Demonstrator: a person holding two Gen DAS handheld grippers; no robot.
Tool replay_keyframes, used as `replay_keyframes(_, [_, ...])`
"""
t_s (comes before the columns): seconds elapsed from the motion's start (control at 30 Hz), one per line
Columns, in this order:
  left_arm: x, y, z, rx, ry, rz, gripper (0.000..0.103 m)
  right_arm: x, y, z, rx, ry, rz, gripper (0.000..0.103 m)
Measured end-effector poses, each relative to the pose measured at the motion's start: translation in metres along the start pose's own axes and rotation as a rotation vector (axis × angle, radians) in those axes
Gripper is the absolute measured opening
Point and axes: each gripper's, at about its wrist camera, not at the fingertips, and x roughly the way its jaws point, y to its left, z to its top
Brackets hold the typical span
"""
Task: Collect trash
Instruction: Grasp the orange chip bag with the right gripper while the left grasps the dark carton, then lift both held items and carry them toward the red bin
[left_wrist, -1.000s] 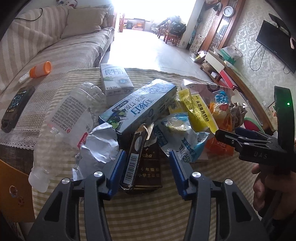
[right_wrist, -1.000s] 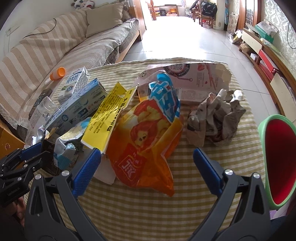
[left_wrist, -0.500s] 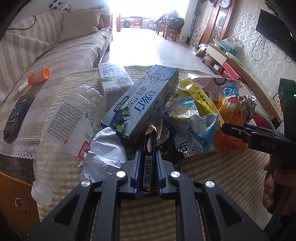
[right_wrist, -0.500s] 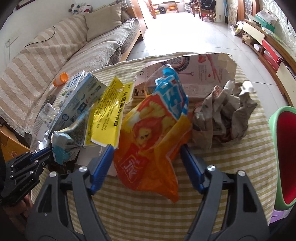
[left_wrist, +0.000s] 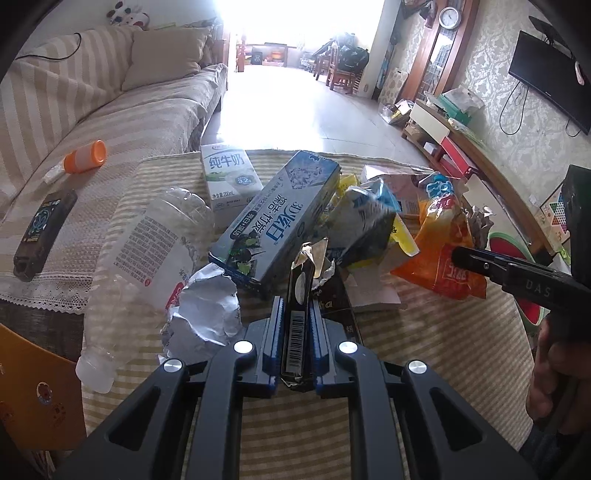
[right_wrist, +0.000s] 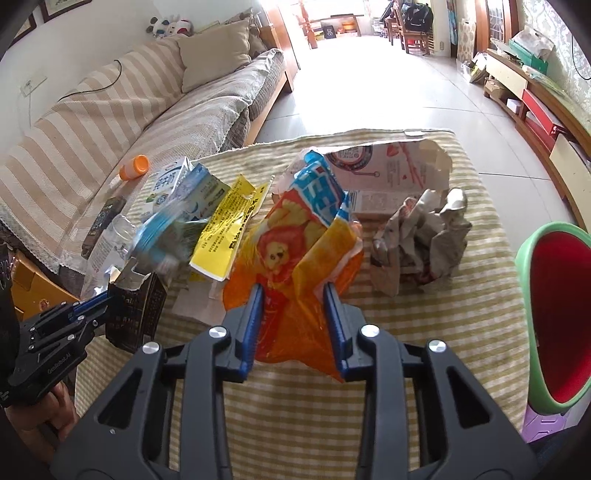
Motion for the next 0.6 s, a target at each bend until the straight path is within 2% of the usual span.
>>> replay_keyframes(0.6, [-0.069,-0.013,0.010,0.006,-0.120,0.023,0.010,-0.079,0.008,0.004,-0.027,-0.116,0.017,0.032])
